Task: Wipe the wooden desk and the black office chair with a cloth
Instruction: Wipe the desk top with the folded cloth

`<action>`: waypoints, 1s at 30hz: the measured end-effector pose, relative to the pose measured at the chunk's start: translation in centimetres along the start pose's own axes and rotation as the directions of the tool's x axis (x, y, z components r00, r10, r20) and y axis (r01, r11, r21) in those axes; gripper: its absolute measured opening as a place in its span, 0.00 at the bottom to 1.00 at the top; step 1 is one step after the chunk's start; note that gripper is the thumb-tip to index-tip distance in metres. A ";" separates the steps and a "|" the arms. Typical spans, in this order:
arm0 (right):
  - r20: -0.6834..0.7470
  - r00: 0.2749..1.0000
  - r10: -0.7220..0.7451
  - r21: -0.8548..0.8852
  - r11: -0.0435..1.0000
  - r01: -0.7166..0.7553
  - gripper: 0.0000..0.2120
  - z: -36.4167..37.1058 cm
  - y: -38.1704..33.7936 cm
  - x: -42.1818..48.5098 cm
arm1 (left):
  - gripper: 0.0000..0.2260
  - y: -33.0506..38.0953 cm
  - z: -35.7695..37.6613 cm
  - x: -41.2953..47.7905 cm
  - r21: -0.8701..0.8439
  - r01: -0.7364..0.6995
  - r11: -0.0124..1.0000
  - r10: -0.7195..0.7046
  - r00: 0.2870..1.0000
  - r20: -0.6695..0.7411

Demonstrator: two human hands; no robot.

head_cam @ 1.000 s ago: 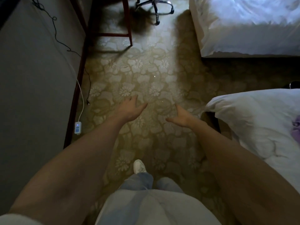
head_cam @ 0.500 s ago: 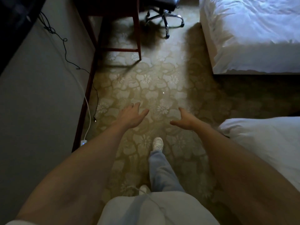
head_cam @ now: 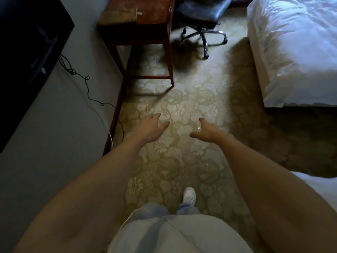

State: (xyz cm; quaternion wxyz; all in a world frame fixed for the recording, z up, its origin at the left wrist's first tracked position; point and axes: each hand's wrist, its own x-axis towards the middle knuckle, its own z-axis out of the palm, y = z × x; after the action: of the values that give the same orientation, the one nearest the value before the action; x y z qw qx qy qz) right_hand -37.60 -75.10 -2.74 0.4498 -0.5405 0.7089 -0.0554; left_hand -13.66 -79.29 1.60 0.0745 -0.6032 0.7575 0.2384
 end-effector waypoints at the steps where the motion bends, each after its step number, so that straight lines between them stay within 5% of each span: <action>1: 0.000 1.000 -0.002 -0.008 1.000 0.002 0.46 -0.7 -0.5 0.8 | 0.33 0.1 -0.5 0.8 0.002 0.005 1.000 -0.005 1.000 -0.002; 15: 0.038 0.999 0.026 -0.124 0.992 -0.021 0.45 -7.1 -6.2 15.4 | 0.34 -4.8 -5.0 16.4 -0.007 0.034 0.999 -0.033 0.997 0.069; 21: 0.002 0.996 0.094 -0.176 0.980 -0.092 0.44 -12.5 -11.2 24.1 | 0.33 -5.3 -11.5 28.5 -0.060 -0.077 0.995 0.079 0.997 0.027; 30: -0.032 0.999 0.026 -0.231 0.972 -0.033 0.40 -16.9 -19.0 34.1 | 0.30 -10.4 -18.6 38.0 -0.117 -0.023 0.993 0.026 0.999 0.021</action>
State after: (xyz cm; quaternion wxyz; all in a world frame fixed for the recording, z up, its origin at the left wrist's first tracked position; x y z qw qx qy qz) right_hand -36.09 -117.64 -1.77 0.3744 -0.5777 0.7248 0.0265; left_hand -10.44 -122.72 -0.18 0.0447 -0.5946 0.7486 0.2901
